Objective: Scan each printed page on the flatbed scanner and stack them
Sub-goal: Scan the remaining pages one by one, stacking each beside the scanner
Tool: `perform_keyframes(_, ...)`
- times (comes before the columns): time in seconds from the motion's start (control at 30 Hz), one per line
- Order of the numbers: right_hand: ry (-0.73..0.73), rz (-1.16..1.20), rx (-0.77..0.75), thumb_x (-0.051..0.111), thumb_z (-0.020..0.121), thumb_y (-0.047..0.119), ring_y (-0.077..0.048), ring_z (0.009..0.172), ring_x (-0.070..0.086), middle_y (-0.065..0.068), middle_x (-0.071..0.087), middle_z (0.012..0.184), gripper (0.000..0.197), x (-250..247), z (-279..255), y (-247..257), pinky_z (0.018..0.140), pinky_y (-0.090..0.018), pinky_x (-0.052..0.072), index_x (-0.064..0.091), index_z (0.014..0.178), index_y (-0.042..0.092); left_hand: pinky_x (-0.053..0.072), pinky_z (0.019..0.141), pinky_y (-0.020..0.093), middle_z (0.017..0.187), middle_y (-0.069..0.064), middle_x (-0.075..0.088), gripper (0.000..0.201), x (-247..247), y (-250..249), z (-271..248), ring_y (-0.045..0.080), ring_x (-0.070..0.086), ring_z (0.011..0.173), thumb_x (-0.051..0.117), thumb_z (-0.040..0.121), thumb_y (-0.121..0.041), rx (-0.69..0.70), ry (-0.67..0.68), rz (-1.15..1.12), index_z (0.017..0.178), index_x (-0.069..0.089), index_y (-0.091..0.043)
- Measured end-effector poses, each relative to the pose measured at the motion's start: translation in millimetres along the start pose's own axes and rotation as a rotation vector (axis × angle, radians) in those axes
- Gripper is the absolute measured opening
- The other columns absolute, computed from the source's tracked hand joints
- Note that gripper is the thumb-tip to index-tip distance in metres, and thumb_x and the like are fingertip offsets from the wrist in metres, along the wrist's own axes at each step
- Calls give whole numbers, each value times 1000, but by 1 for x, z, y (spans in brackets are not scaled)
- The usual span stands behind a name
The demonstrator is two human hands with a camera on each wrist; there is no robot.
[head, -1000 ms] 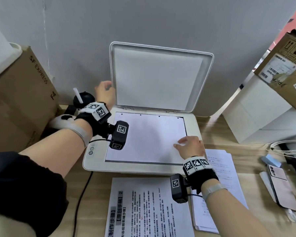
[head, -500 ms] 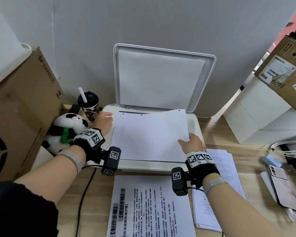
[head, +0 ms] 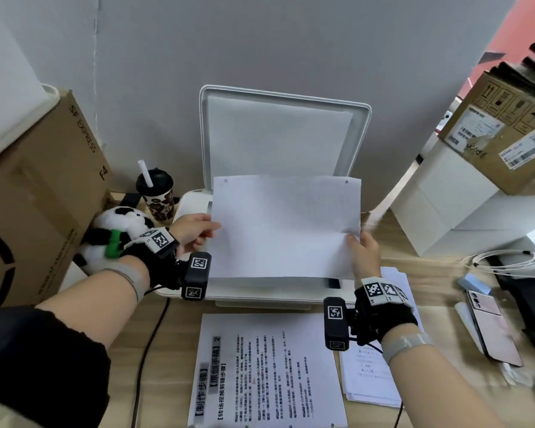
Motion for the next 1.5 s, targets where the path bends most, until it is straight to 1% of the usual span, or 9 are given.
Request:
perform_keyframes(0.33,-4,-105,-121,62,68,25,-35,103,57,-18,59,105,18,-29,31,-20,90,-37,44,72,75,38,36,64,23,101,10,67,38,-4,-29,-31,16,52,72,36,92,-11,106,32,-138,84,72,-6)
perform_keyframes(0.47,69,89,21,48,90,-1,-9,70,63,-9,61,91,27,-24,-6,-11,57,-15,47,66,82,18,52,76,27,107,11,64,22,-4,-6,-34,20,60,84,53,91,-2,63,29,136,110,63,-10)
perform_keyframes(0.57,70,77,114,48,92,3,-20,86,57,-5,63,91,32,-27,-18,-27,66,-22,45,72,78,17,55,59,21,96,17,65,43,-7,18,-29,23,59,75,60,86,4,43,-11,207,125,56,-13)
perform_keyframes(0.77,140,-232,150,60,89,5,-19,77,62,-9,63,94,42,-38,-35,-40,55,-24,50,49,130,11,50,49,11,76,8,63,36,-4,35,-25,16,58,63,66,83,1,69,-135,321,119,61,-2)
perform_keyframes(0.9,192,-476,96,65,87,10,-31,71,65,-20,70,90,20,-43,-37,-42,54,-23,49,69,98,-6,54,70,26,88,19,66,34,-7,42,-22,25,62,74,70,80,-1,66,-177,329,113,63,3)
perform_keyframes(1.03,125,-536,85,68,84,15,-24,71,61,-19,71,83,16,-55,-39,-53,65,-31,45,69,79,-1,53,63,25,81,12,67,38,-2,47,-22,20,62,65,73,79,-5,83,-194,247,114,60,-7)
perform_keyframes(1.17,0,-251,187,63,88,10,-4,40,48,-7,60,65,3,-71,-48,-59,44,-17,41,65,87,8,55,77,32,96,16,69,25,16,49,-27,22,63,75,68,84,-11,89,-132,66,108,62,-8)
perform_keyframes(1.27,-151,-15,239,59,90,8,-5,31,36,-6,44,56,18,-88,-49,-69,36,-16,33,57,73,13,54,59,24,74,7,69,19,33,51,-42,19,59,67,54,95,-27,-79,-15,-88,95,64,-10)
perform_keyframes(1.5,-530,340,471,52,94,8,-6,35,57,0,65,47,12,-123,-71,-111,56,-27,53,52,105,2,46,62,25,60,5,62,40,81,71,-67,18,58,61,36,100,-34,-295,490,268,101,65,-6)
Point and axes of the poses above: each hand's wrist, its own z-axis towards the middle knuckle, its own x-axis out of the palm, y = z × x, the point moved 4 cm from there along z, towards the middle knuckle
